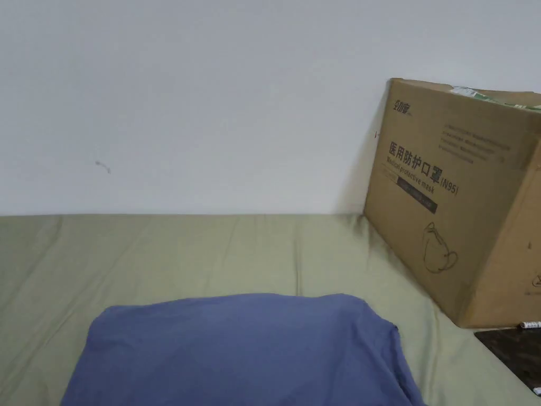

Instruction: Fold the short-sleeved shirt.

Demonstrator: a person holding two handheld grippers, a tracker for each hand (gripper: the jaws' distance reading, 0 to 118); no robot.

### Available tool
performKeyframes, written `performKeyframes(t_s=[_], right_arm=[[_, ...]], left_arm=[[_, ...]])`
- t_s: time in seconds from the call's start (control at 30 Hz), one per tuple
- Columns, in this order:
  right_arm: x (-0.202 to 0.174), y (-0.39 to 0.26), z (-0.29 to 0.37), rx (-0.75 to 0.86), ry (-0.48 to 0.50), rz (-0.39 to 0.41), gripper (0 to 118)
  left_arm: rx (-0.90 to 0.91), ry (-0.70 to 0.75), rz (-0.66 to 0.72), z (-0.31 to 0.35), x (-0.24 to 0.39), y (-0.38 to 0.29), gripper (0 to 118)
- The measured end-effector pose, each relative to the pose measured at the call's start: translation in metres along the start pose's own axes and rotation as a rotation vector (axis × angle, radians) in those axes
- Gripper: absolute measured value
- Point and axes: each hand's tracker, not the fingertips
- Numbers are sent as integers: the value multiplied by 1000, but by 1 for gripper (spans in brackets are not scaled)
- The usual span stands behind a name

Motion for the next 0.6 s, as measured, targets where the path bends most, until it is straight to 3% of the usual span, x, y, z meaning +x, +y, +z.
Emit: performKeyframes(t_s=[0.1,0.23,0.47,0.53,0.57,0.6], right_arm=[[15,-47,51,-9,-15,26,1],[24,-93,98,-44,-7,-5,1],[28,-142,87,-161,-12,-14,1],[28,-146,78,-150,-5,-28,3],[27,-145,78,-141,-8,-33,10],[25,-144,81,-133,-13,-40,38]], left_arm=[[-50,-14,-28,41,-6,-43,2],[-122,-24,-53,88,-4,-84,2],[-161,-25,-114,108,-5,-128,2],[-165,-41,-114,107,-11,-132,8],[-156,-55,-105,110,-13,-131,16],[-151,-64,-104,115,-14,-129,29]])
